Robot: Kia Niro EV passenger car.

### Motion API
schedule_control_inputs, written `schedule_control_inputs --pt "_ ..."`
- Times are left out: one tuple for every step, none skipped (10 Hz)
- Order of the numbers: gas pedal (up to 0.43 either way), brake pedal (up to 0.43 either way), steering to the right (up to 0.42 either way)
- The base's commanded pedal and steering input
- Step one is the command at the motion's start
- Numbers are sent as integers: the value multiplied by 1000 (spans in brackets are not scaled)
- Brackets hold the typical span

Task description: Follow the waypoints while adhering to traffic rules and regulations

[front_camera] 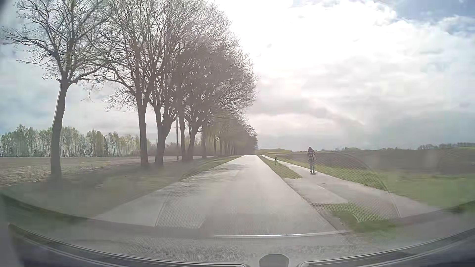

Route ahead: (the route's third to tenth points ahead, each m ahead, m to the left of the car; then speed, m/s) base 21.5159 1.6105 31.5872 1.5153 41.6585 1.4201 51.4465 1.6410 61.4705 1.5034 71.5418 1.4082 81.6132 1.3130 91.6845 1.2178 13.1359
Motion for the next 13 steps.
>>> schedule_control_inputs --pt "287 0 -3" --pt "287 0 -3" --pt "280 0 -3" --pt "280 0 -3" --pt "280 0 -3" --pt "280 0 -3" --pt "280 0 -3" --pt "280 0 -2" --pt "280 0 -2" --pt "280 0 -1" --pt "280 0 0" --pt "280 0 0" --pt "280 0 0"
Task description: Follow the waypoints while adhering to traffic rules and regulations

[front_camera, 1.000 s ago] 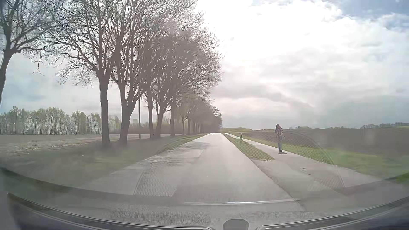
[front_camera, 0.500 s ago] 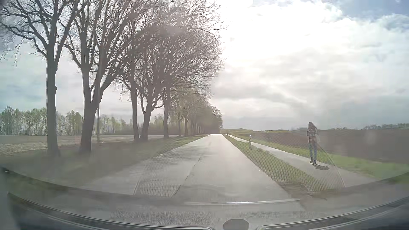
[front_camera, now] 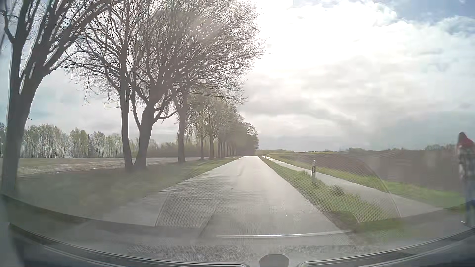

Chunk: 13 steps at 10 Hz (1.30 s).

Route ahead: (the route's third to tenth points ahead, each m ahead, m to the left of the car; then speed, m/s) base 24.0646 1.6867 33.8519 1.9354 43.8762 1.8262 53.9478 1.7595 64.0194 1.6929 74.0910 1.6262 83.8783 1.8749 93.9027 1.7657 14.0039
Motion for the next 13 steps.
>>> schedule_control_inputs --pt "280 0 0" --pt "260 0 0" --pt "260 0 0" --pt "248 0 0" --pt "260 0 0" --pt "260 0 0" --pt "260 0 0" --pt "260 0 0" --pt "260 0 1" --pt "260 6 1" --pt "260 0 0" --pt "260 0 0" --pt "260 0 1"
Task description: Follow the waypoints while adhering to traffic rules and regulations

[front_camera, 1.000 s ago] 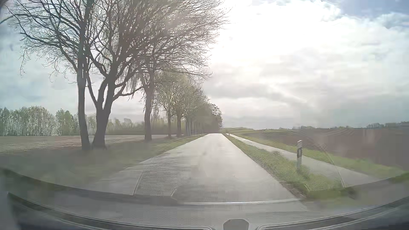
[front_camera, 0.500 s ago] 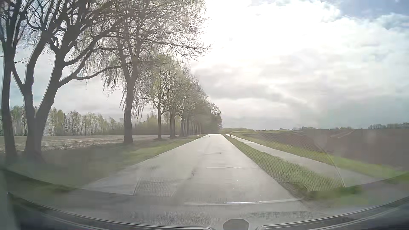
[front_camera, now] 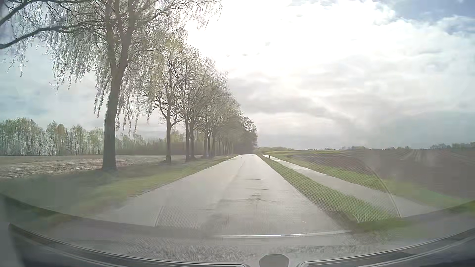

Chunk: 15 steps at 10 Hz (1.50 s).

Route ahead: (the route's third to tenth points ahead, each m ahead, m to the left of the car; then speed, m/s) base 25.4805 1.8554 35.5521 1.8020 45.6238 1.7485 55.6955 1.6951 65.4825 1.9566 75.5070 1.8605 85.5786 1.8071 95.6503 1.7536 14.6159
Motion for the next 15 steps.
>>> schedule_control_inputs --pt "260 0 1" --pt "260 0 1" --pt "268 0 0" --pt "268 0 0" --pt "268 0 0" --pt "260 0 0" --pt "228 0 0" --pt "197 0 -2" --pt "189 0 -2" --pt "169 0 -2" --pt "169 0 -2" --pt "169 0 -2" --pt "169 0 -2" --pt "169 0 -2" --pt "169 0 -2"
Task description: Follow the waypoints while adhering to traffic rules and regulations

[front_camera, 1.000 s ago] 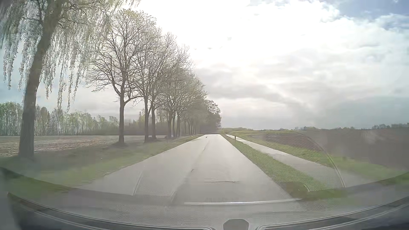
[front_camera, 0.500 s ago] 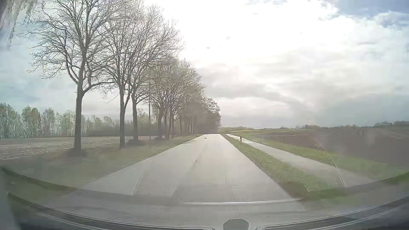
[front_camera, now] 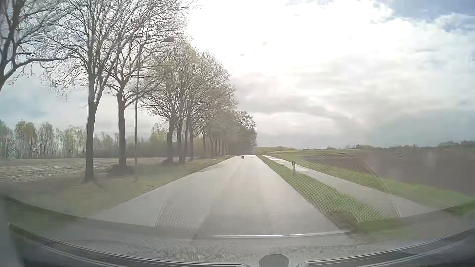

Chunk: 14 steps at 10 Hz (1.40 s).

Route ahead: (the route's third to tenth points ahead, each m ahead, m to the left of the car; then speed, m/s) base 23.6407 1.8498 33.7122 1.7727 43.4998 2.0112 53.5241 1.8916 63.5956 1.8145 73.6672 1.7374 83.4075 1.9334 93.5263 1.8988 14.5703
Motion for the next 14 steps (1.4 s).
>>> schedule_control_inputs --pt "169 0 -2" --pt "169 0 -2" --pt "177 0 -2" --pt "189 0 -2" --pt "197 0 -2" --pt "197 0 -3" --pt "209 0 -4" --pt "220 0 -4" --pt "240 0 -4" --pt "240 0 -4" --pt "240 0 -4" --pt "240 0 -4" --pt "240 0 -4" --pt "240 0 -3"
